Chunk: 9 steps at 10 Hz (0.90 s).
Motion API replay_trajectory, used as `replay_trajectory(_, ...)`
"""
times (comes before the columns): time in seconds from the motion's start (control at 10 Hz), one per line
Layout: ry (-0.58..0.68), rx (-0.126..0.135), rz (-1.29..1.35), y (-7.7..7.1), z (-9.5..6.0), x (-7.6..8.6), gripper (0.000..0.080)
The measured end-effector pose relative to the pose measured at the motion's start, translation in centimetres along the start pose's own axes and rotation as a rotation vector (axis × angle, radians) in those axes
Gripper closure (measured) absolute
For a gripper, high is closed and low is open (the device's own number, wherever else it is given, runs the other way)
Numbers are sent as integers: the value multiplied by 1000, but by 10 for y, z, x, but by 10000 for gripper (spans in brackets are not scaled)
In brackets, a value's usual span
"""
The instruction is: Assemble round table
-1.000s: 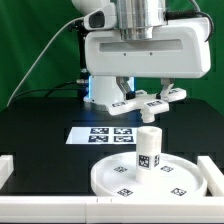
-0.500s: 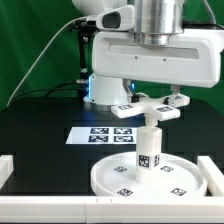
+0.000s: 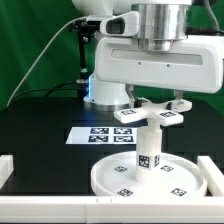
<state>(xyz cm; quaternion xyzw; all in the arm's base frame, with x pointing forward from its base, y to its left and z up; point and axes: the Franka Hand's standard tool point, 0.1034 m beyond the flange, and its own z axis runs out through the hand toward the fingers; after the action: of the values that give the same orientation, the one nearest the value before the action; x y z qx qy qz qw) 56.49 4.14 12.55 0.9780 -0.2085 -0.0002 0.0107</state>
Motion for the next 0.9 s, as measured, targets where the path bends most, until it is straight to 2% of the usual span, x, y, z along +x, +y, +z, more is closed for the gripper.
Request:
replay_trajectory(0.6, -11, -18, -1, 4, 17, -4, 354)
replay_trajectory(0.9, 11, -11, 10, 3, 19, 1, 354)
